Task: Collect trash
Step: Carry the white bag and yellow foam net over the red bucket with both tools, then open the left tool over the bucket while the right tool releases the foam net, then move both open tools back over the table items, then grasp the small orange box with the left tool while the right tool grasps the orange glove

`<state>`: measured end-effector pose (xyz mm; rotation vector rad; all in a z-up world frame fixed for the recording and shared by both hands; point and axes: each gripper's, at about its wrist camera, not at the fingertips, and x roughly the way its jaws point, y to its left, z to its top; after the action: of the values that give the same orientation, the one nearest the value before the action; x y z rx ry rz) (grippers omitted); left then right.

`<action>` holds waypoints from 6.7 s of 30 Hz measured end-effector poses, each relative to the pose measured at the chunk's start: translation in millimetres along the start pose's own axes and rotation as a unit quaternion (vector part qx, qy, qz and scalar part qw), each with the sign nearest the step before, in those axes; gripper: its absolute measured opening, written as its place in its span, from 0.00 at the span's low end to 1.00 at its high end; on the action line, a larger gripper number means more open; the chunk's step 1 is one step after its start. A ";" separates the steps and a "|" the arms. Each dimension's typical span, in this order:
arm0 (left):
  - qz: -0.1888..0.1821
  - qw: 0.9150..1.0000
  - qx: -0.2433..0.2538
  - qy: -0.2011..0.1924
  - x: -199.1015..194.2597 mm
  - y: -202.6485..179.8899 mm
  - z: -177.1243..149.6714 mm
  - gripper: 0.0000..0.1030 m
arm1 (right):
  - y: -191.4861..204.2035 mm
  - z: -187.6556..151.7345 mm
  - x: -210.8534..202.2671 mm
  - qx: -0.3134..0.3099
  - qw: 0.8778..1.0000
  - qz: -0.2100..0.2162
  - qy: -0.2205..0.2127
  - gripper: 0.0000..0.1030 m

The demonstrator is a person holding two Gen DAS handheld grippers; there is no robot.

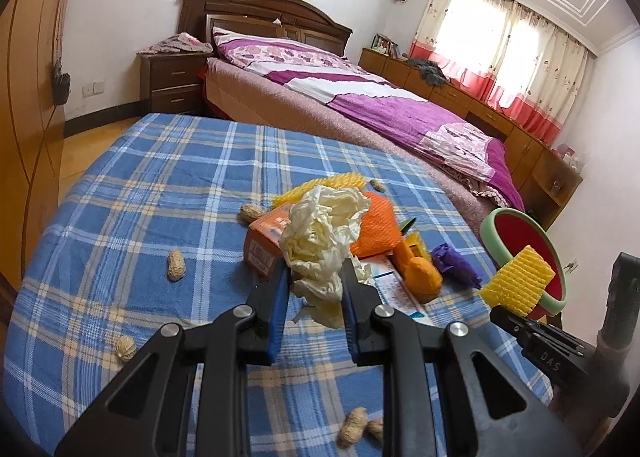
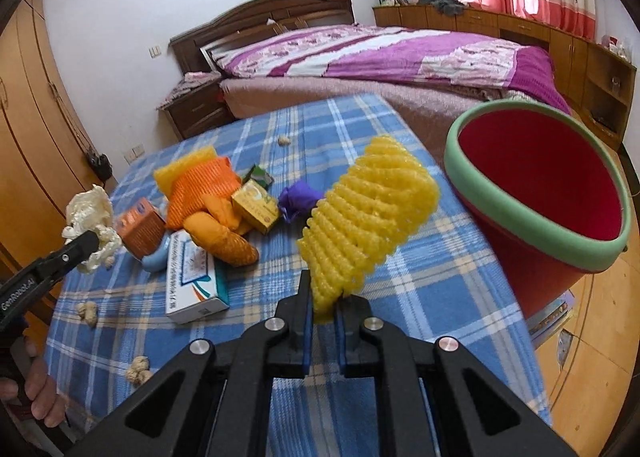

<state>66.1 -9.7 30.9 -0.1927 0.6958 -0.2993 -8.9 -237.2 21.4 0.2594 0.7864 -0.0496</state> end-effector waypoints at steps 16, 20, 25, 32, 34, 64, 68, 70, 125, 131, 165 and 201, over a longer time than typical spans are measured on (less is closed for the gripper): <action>-0.041 0.999 -0.005 0.002 -17.9 -37.3 9.7 0.24 | -15.5 12.8 -58.7 -0.002 0.997 0.031 -0.073 0.10; -0.053 0.999 0.001 0.002 -20.4 -49.3 14.6 0.24 | -22.0 17.4 -71.4 -0.003 0.996 0.029 -0.090 0.10; -0.074 0.997 0.016 0.006 -18.2 -68.3 20.2 0.24 | -34.7 22.3 -87.1 0.005 0.994 0.021 -0.112 0.10; -0.099 0.994 0.039 0.019 -6.1 -99.7 26.5 0.24 | -59.7 28.4 -97.0 0.022 0.992 0.010 -0.126 0.10; -0.105 0.993 0.046 0.022 -2.9 -110.1 28.3 0.24 | -67.6 30.6 -97.0 0.028 0.992 0.007 -0.126 0.10; -0.175 0.968 0.142 0.113 119.9 -269.0 15.6 0.24 | -203.3 41.2 -44.2 0.134 0.989 -0.040 -0.058 0.12; -0.181 0.964 0.151 0.124 131.8 -282.1 9.0 0.24 | -210.1 40.1 -41.7 0.133 0.988 -0.051 -0.059 0.12; -0.181 0.964 0.152 0.125 133.9 -284.9 6.6 0.24 | -212.7 39.9 -40.6 0.132 0.988 -0.053 -0.059 0.13; -0.057 0.997 0.034 0.041 23.3 -110.2 29.0 0.46 | -83.3 37.2 -57.2 0.060 0.997 0.003 -0.053 0.69; -0.029 0.999 0.008 0.033 15.5 -73.4 29.5 0.48 | -53.9 36.3 -47.8 0.039 0.998 0.013 -0.040 0.70; 0.072 0.994 0.044 0.064 74.9 7.7 22.5 0.76 | 4.9 35.3 9.3 0.013 1.000 0.019 0.016 0.70; 0.049 0.997 -0.016 0.050 47.1 18.0 18.0 0.61 | 61.4 30.6 52.3 -0.055 0.994 0.080 0.049 0.23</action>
<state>115.9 -7.1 11.3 -0.1746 0.8066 -0.2040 57.9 -182.7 18.2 0.2204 0.8608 0.1586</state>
